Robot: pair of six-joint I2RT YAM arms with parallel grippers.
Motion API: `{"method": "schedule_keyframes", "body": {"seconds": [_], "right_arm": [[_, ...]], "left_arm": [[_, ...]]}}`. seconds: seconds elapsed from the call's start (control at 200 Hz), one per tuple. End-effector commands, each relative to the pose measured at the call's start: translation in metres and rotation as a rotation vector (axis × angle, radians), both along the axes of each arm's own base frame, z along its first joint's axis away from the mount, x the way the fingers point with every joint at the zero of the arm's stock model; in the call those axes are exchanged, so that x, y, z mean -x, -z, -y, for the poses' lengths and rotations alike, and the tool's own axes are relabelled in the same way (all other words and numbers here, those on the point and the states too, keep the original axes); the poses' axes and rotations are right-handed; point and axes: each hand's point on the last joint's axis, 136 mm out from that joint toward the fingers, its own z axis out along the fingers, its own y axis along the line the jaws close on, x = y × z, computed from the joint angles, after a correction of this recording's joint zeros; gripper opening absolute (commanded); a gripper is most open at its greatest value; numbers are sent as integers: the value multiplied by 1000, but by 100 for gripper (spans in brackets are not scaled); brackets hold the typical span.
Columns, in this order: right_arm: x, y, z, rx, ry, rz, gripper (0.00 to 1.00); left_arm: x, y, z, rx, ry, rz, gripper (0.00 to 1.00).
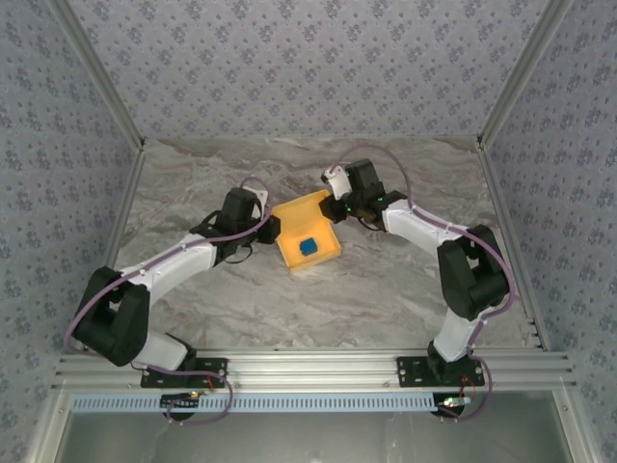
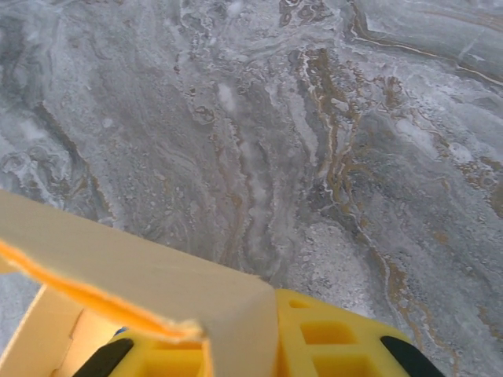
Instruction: Fold the paper box
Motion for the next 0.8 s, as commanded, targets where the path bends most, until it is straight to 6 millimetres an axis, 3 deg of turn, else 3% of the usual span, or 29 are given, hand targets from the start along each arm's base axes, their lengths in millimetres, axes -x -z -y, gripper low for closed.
{"method": "schedule_keyframes", "body": {"seconds": [0.0, 0.28, 0.49, 0.795], "right_arm": [[-2, 2, 1, 46, 70, -6, 14], [6, 4, 6, 121, 249, -13, 11], [8, -4, 10, 137, 418, 27, 10], [12, -18, 9, 76, 514, 79, 9]], "left_arm": [[-3, -5, 2, -31, 0, 21, 15], [-10, -4, -3, -63, -46, 40, 7], [-20, -16, -5, -51, -103, 83, 4], [-30, -29, 1, -28, -181, 161, 0]]}}
